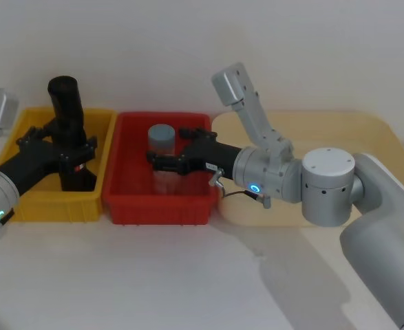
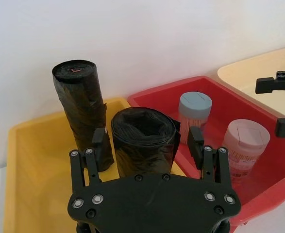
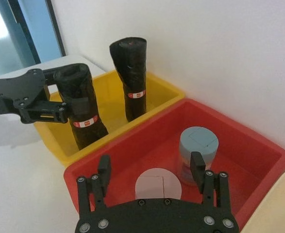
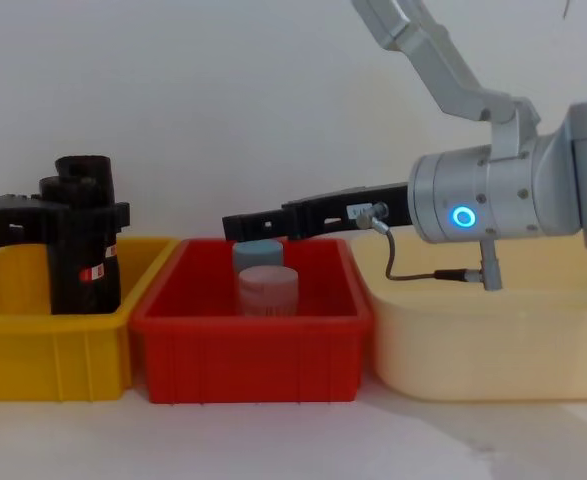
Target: Pick up the garbage bag with the one hand and transfer it to the other hand.
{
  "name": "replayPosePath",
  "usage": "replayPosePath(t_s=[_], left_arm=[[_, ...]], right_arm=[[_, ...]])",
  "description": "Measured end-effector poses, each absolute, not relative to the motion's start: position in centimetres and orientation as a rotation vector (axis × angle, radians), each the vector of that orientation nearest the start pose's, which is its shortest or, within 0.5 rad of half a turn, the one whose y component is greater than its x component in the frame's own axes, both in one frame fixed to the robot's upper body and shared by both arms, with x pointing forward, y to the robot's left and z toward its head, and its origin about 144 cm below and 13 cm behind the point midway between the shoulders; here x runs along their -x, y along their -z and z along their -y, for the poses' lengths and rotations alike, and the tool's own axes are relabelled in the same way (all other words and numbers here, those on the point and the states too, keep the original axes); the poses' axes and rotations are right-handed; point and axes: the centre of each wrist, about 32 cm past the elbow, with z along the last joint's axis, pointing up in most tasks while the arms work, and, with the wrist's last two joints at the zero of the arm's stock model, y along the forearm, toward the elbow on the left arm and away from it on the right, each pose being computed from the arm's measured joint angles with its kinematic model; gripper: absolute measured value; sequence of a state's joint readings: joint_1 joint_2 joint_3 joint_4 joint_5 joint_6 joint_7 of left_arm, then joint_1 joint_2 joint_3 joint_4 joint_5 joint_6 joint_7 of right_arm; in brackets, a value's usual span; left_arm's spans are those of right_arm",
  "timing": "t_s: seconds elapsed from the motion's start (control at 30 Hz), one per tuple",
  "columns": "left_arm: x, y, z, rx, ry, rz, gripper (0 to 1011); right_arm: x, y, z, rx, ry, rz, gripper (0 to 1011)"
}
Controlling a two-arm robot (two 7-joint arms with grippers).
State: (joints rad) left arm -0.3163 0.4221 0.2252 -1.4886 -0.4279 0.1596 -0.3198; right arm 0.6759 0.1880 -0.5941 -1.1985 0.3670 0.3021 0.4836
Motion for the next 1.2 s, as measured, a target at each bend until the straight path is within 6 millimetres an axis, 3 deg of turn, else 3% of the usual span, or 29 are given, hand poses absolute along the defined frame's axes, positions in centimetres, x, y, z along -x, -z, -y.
replayPosePath(t_s=[1.2], left_arm=[[-54.0,-122.8,-29.2,-0.058,-1.064,0.018,1000]], right_arm=[[-62.1,-124.4,13.0,0.357,0.614,-0.064,1001]])
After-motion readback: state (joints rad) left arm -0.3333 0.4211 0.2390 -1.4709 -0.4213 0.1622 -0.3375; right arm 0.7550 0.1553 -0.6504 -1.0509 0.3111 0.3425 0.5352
